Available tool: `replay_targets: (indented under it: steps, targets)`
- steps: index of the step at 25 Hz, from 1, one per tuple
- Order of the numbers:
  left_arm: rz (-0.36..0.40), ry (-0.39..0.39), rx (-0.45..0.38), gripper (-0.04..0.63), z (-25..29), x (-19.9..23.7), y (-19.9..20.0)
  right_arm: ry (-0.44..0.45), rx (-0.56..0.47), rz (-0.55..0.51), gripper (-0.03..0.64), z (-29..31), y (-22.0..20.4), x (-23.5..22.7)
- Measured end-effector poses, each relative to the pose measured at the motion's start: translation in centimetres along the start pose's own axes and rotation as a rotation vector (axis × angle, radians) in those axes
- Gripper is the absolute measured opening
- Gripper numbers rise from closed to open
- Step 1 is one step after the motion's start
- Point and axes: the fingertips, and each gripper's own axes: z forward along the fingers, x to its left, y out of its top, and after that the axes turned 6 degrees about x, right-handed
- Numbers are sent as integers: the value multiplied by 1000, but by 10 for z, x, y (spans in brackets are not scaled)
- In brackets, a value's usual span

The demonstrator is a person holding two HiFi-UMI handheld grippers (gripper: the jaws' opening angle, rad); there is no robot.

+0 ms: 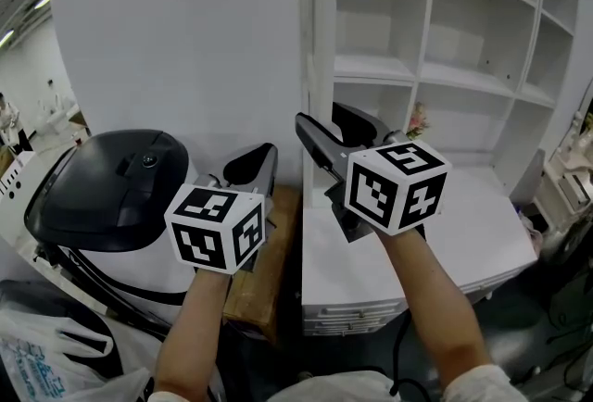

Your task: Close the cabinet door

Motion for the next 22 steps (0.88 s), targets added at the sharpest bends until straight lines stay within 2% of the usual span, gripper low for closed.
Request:
replay_targets:
  steps: [22]
  targets:
    - [17, -109, 5, -3, 34, -44, 2, -115, -14, 8, 126, -39, 3, -49]
